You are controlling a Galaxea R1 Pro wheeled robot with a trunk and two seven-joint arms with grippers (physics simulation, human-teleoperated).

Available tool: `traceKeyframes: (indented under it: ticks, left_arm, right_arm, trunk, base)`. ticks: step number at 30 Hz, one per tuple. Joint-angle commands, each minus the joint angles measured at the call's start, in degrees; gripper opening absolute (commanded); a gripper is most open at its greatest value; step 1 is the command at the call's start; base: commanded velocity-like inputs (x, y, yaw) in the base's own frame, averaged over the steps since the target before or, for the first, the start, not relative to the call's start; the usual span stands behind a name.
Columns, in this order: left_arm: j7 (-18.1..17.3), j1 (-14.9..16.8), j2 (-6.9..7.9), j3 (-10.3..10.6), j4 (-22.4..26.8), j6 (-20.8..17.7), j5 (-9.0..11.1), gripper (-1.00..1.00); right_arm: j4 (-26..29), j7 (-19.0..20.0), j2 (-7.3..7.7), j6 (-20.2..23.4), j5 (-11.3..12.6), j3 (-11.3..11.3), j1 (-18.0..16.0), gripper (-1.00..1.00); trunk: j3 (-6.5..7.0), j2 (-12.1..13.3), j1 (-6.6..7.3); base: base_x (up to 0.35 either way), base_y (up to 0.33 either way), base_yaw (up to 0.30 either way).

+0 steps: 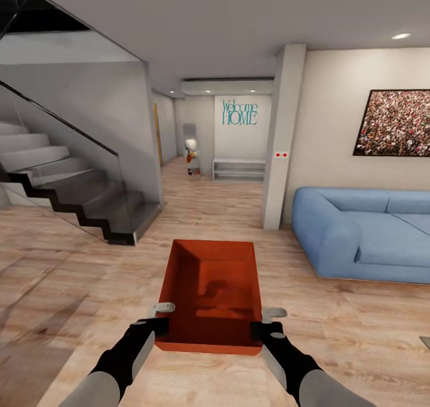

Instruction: Move the two storage containers from the living room to the garage. In the garage, place one container on the floor and stack the other container on top of it (either order is fine).

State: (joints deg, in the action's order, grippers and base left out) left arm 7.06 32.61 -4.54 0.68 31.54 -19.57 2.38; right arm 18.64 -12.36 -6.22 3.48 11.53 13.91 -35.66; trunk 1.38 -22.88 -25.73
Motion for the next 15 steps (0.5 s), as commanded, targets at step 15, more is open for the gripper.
traceKeyframes:
  ticks: [15]
  left_arm:
    - [2.3, 0.0, 0.06, -0.9, 0.2, -0.5, -1.0, -1.00]
  right_arm:
    - [0.2, -1.1, 0.15, 0.5, -0.5, -0.7, 0.0, -1.00]
  trunk:
    - [-0.02, 0.0, -0.05]
  base:
    - [0.323, 0.000, 0.000]
